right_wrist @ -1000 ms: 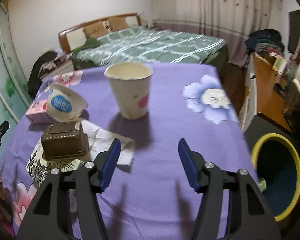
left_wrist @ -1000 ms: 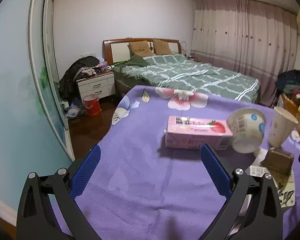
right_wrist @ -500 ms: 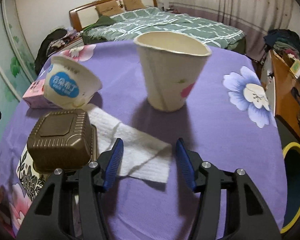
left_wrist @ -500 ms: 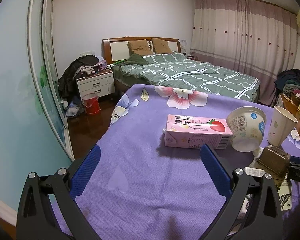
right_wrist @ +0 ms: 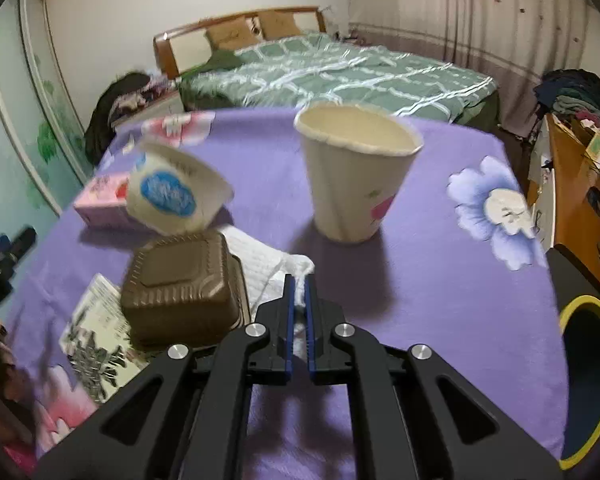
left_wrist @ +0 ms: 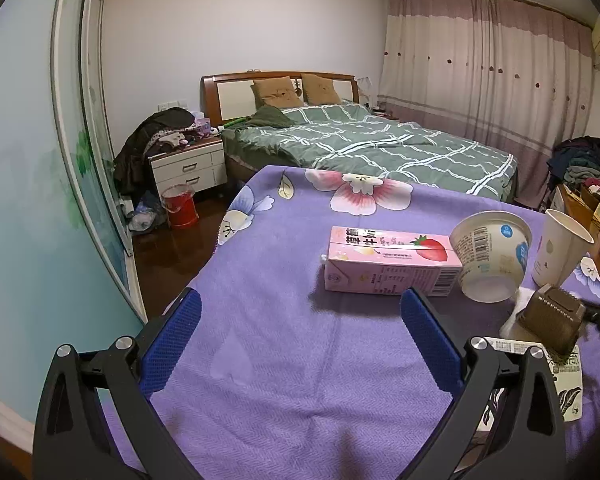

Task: Collect trash
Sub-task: 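Lift the tissue, carry it over the bin and open the right tool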

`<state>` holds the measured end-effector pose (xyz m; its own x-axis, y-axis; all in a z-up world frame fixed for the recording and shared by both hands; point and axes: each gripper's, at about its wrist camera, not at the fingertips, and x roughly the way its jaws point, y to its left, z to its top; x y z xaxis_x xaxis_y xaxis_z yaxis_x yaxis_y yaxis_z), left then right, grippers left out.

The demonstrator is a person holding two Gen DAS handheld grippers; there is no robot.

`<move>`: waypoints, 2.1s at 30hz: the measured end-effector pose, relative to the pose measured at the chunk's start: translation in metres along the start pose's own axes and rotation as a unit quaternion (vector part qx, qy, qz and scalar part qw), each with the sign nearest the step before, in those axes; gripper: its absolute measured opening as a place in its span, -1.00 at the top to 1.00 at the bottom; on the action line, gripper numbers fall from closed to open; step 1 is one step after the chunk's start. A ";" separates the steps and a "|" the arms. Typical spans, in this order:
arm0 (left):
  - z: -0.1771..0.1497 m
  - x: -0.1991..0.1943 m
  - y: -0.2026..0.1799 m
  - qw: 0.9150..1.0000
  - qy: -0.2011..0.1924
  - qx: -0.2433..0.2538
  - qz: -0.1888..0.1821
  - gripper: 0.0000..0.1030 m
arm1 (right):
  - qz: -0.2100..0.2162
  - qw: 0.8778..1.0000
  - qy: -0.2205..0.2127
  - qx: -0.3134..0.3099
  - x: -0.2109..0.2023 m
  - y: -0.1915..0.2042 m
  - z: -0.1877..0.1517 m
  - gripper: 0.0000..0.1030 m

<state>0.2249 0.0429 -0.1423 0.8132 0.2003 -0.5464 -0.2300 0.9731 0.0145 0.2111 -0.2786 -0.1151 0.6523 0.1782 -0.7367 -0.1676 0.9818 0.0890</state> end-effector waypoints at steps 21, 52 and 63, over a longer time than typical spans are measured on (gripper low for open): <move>0.000 0.002 -0.001 1.000 0.001 0.000 0.000 -0.91 | 0.050 0.993 -0.109 0.002 -0.100 0.010 0.033 0.91; 0.001 0.002 -0.002 1.000 -0.001 0.000 0.000 -0.91 | -0.122 0.969 -0.166 0.136 -0.174 -0.157 -0.012 0.90; 0.000 0.002 -0.002 1.000 0.000 -0.001 0.002 -0.91 | -0.244 0.941 -0.111 0.206 -0.138 -0.237 -0.045 0.37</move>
<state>0.2270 0.0418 -0.1432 0.8120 0.2038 -0.5469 -0.2345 0.9720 0.0140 0.1278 -0.5392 -0.0645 0.7227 -0.3365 -0.6037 0.4629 0.8843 0.0612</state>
